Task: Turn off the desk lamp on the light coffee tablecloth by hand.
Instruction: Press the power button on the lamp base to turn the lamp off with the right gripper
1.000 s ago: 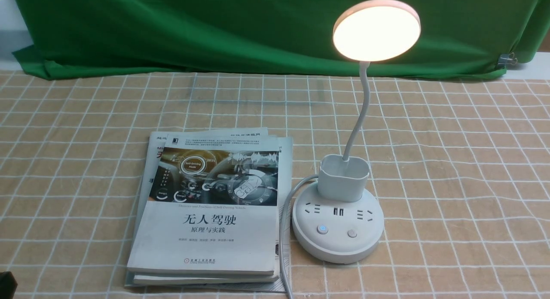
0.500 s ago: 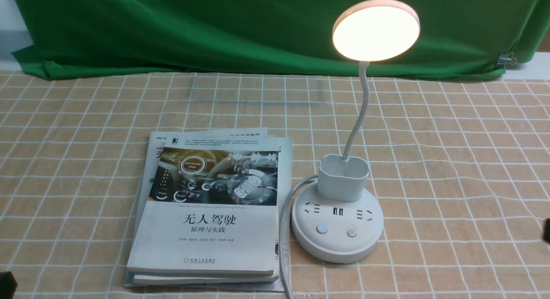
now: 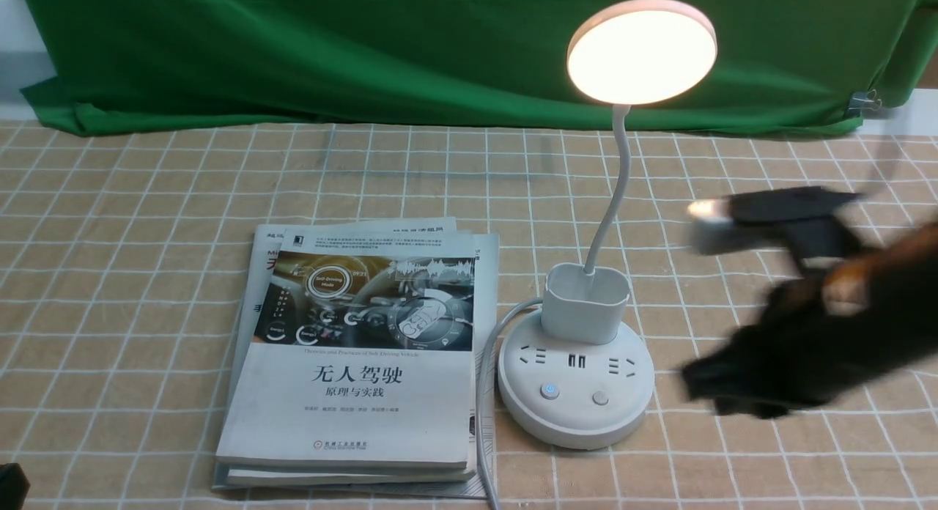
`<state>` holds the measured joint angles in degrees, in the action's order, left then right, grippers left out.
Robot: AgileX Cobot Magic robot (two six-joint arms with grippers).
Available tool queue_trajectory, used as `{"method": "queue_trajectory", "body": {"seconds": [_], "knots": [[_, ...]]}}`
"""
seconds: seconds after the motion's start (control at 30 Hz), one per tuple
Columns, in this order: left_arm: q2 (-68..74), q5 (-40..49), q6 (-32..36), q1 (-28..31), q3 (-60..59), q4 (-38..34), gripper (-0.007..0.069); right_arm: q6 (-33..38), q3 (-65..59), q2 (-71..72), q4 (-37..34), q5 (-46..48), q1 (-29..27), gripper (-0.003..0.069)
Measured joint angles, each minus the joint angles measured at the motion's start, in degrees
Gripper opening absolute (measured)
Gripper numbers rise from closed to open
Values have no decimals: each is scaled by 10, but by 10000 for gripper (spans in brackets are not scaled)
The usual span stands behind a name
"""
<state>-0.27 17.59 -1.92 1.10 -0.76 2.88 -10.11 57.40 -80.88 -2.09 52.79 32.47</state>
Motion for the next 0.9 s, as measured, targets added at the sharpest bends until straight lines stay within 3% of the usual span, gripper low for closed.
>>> {"method": "queue_trajectory", "body": {"seconds": [0.2, 0.9], "knots": [[0, 0, 0, 0, 0, 0, 5, -20, 66, -106, 5, -18, 46, 39], [0, 0, 0, 0, 0, 0, 5, -23, 104, -212, 14, -63, 33, 35]]}}
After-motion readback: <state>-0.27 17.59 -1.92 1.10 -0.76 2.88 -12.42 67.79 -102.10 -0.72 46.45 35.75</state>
